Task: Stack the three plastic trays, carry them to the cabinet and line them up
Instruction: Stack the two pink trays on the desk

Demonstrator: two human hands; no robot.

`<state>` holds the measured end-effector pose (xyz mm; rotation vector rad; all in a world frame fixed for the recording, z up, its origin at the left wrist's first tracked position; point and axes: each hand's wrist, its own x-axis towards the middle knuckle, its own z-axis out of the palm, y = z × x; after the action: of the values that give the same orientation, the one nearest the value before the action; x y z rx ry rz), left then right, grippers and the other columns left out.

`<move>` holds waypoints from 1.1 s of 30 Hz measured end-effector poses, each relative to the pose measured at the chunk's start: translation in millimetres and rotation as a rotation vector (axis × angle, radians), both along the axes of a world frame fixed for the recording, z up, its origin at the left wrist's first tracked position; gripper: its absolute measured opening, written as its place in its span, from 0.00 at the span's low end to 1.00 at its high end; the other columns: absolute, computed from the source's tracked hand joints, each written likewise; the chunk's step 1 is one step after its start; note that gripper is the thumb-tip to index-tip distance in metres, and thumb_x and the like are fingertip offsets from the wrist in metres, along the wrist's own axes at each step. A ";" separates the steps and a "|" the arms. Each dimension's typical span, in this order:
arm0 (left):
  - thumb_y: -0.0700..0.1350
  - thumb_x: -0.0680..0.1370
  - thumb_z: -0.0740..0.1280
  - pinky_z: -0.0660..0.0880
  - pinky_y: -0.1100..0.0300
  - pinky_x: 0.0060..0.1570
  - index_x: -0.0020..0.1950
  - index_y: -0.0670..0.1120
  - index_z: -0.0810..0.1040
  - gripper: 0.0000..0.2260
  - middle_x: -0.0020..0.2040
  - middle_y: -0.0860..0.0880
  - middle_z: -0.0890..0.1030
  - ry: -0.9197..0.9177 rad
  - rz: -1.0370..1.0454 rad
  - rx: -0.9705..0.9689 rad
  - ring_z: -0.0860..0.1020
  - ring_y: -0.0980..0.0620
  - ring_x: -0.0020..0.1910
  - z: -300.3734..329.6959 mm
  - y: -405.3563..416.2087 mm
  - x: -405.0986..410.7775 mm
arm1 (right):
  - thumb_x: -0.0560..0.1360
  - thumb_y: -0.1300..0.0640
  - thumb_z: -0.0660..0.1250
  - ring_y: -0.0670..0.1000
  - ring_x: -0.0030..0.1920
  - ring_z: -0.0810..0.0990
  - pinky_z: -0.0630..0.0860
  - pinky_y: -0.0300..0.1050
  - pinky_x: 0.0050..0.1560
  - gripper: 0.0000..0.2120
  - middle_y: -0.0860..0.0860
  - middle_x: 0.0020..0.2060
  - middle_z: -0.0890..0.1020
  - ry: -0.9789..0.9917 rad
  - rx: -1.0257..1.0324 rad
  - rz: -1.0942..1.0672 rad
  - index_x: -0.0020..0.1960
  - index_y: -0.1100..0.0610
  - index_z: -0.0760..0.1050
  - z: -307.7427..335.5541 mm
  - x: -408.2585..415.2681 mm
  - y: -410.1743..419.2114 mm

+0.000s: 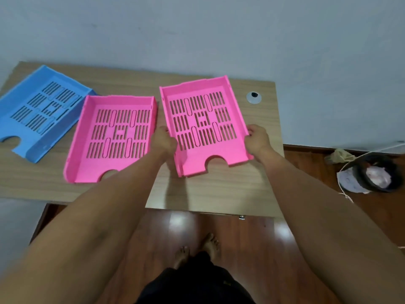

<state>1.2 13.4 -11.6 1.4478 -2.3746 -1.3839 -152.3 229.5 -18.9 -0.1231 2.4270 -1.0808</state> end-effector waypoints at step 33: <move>0.27 0.80 0.59 0.70 0.44 0.73 0.77 0.41 0.68 0.26 0.74 0.42 0.73 -0.034 -0.203 0.085 0.72 0.42 0.73 -60.7 9.2 50.3 | 0.83 0.67 0.60 0.59 0.58 0.85 0.82 0.61 0.62 0.17 0.55 0.59 0.85 -0.021 -0.084 -0.167 0.69 0.58 0.77 -54.7 123.9 74.4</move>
<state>51.5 22.6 -72.2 1.2876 -2.5756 -1.5328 -28.4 303.9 -73.6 0.0644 2.4081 -1.2506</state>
